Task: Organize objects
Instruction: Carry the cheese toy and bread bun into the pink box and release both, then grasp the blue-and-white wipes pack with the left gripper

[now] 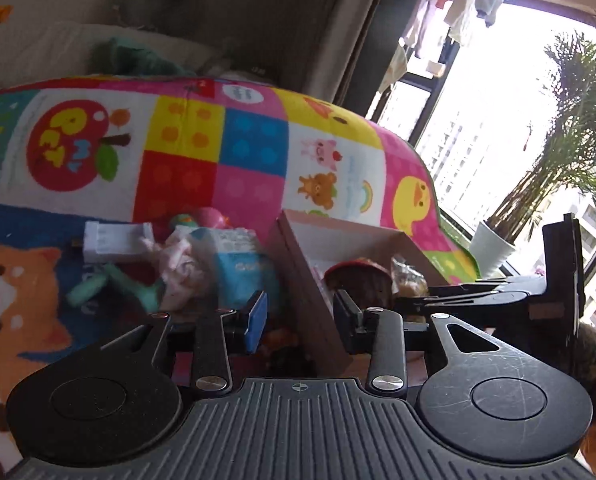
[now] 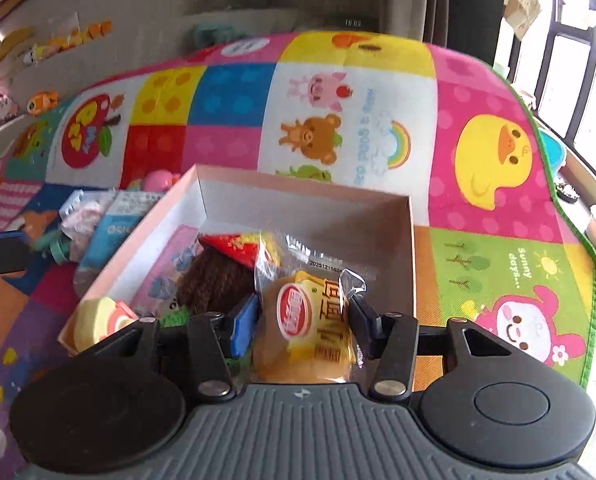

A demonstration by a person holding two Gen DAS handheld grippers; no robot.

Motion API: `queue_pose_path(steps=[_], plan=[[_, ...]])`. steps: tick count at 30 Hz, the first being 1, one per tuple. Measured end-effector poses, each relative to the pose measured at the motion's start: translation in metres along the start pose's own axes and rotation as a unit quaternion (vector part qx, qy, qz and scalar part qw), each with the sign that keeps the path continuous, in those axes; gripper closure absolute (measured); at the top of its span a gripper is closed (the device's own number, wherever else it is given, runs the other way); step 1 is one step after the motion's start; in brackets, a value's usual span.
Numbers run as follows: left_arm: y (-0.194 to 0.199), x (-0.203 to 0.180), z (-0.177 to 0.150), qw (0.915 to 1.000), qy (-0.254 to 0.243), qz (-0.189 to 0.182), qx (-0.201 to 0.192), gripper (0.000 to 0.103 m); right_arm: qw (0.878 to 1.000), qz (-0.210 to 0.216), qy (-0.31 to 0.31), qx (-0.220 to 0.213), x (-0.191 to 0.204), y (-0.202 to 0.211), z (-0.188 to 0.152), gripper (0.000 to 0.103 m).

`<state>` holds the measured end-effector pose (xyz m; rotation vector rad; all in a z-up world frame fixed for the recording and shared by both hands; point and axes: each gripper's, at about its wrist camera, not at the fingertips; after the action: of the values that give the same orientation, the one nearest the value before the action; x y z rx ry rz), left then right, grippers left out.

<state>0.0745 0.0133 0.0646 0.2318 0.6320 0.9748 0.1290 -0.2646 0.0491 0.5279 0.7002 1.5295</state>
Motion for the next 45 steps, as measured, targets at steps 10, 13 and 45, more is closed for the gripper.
queue_pose_path(steps=[10, 13, 45], plan=[[0.014, 0.052, -0.029, 0.9985, 0.045, 0.026, 0.015, 0.063, 0.988, 0.124, -0.092, 0.026, -0.019, 0.006, -0.006, 0.03], [0.009, 0.053, -0.032, 0.9981, 0.055, 0.018, 0.022, 0.063, 0.99, 0.114, -0.078, 0.026, -0.011, 0.006, -0.007, 0.029], [-0.157, 0.054, 0.046, 0.9873, 0.091, 0.086, 0.097, 0.04, 0.988, 0.064, -0.066, -0.127, 0.024, 0.1, -0.149, 0.01]])
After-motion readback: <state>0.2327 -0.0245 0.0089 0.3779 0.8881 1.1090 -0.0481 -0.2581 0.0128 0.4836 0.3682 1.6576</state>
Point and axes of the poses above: each gripper's, at about its wrist camera, not at the fingertips, and y roughly against the way its jaws point, x to its left, z to its top, and after that the axes turned 5 degrees about -z, right-handed
